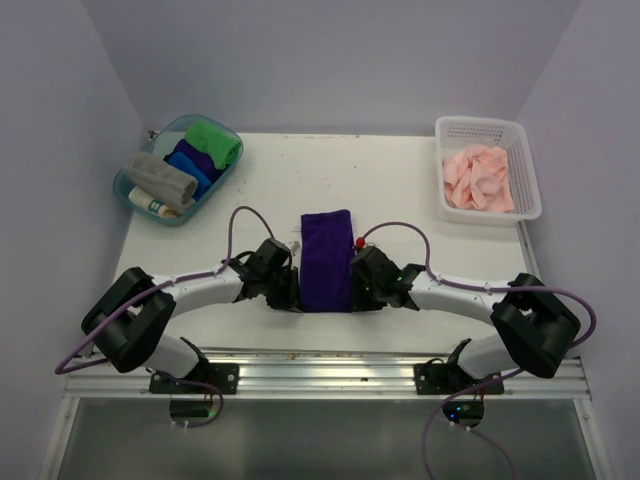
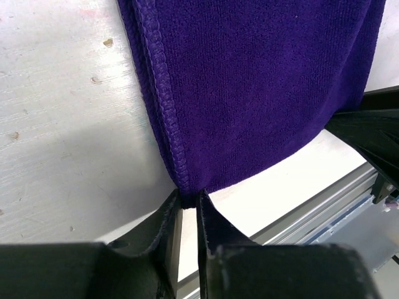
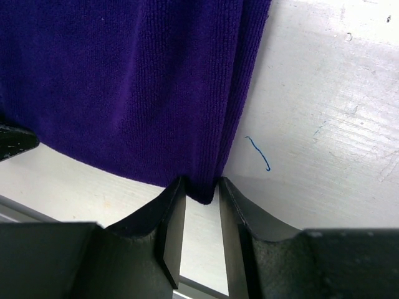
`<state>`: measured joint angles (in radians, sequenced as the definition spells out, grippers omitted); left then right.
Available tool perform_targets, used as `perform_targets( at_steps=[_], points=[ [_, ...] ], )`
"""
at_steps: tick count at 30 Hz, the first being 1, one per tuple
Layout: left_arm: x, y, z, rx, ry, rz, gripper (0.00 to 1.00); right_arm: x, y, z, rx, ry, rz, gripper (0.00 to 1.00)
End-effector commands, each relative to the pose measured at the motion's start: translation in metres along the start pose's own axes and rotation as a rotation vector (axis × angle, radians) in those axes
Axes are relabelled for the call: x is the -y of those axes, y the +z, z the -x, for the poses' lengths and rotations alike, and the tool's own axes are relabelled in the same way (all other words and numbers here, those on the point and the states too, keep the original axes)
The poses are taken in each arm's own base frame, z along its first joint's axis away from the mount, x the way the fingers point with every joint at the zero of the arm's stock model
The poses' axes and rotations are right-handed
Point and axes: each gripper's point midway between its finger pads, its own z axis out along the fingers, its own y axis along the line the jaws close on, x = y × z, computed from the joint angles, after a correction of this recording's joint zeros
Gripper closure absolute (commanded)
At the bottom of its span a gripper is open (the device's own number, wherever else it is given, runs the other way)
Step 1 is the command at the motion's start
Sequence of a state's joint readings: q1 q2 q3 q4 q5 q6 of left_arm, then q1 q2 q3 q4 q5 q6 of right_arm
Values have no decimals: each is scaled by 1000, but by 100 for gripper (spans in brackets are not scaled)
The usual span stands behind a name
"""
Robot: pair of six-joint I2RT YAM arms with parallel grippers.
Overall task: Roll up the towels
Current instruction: Roll the towel
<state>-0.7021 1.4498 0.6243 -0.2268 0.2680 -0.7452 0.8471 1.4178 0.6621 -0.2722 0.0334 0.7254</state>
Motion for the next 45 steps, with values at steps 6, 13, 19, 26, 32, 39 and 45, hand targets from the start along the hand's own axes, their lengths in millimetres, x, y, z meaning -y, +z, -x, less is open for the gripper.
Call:
perform_targets(
  at_steps=[6,13,19,26,32,39,45],
  points=[
    [-3,0,-2,-1,-10,27,100,-4,-6,4,33,7,19,100],
    [9,-17,14,56,-5,22,100,-9,-24,24,108,9,22,100],
    [25,-34,31,101,0,5,100,-15,-37,40,150,-7,15,100],
    [36,-41,53,135,5,39,100,-16,-43,57,188,-32,-22,100],
    [41,-44,77,157,3,93,100,-12,-43,77,219,-66,-107,100],
    [29,-39,103,173,-30,127,100,-9,-34,97,225,-82,-163,100],
    [15,-30,120,173,-74,108,100,4,-14,109,180,-33,-163,100]
  ],
)
